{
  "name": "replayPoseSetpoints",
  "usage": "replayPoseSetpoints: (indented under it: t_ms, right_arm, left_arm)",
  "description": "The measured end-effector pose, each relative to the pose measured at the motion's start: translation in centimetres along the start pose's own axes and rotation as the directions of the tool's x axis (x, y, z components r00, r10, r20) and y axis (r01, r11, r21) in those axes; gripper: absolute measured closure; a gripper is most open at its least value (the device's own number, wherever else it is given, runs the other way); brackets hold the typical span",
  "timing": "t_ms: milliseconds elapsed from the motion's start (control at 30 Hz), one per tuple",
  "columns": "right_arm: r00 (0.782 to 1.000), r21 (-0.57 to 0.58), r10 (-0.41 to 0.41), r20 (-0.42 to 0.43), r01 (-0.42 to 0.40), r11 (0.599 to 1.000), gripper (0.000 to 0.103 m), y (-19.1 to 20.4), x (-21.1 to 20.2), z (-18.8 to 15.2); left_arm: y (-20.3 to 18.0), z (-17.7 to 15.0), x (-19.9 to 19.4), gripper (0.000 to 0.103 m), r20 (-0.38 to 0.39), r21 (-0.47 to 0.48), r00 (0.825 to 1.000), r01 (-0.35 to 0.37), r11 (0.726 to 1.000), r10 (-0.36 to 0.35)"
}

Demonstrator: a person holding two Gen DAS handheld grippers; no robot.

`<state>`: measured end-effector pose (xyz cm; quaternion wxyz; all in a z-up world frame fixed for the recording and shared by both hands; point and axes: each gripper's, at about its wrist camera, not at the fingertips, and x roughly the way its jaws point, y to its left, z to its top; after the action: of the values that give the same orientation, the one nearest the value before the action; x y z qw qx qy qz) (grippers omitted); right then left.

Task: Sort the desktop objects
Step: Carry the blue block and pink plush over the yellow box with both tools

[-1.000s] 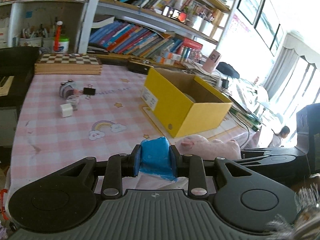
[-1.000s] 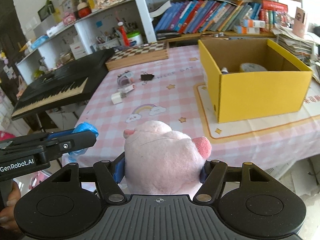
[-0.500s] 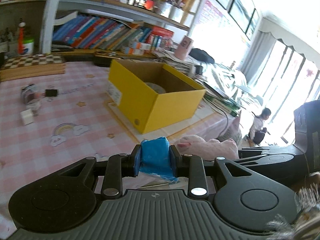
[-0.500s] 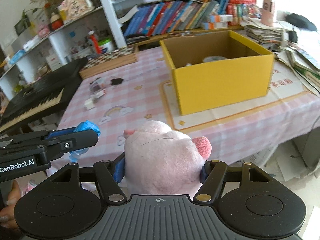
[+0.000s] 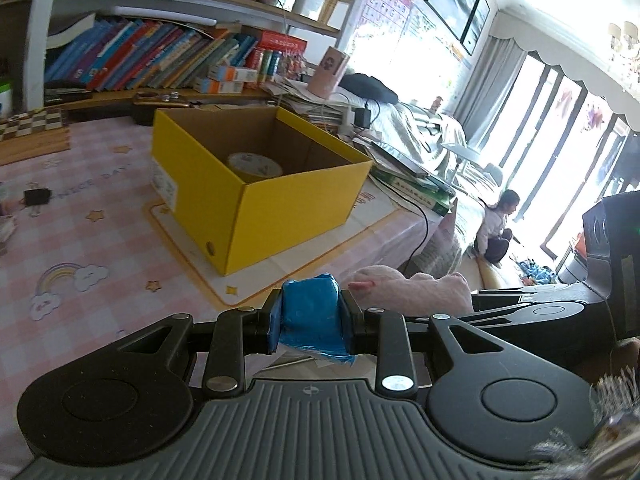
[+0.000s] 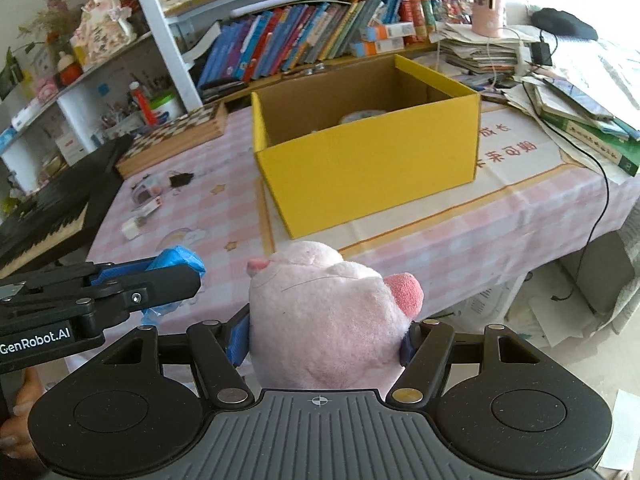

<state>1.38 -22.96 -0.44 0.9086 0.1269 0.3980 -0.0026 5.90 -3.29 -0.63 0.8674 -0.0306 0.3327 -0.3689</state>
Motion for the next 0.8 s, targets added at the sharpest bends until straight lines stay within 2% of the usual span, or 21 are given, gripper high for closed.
replayPoseSetpoints:
  t_ms: [500, 800]
  right_arm:
    - [1.0, 0.014, -0.021, -0.013, 0.021, 1.0, 0.035, -5.9, 1.0, 3.1]
    - [1.0, -0.006, -0.01, 0.012, 0.01, 1.0, 0.035, -9.0, 1.6, 5.8]
  left_arm:
    - [-3.2, 2.9, 5.9, 0.077, -0.021, 0.012, 0.999, 0.03, 0.999, -0.03]
    - [-5.1, 5.3, 9.0, 0.077, 0.01, 0.016, 1.0, 0.025, 1.0, -0.026]
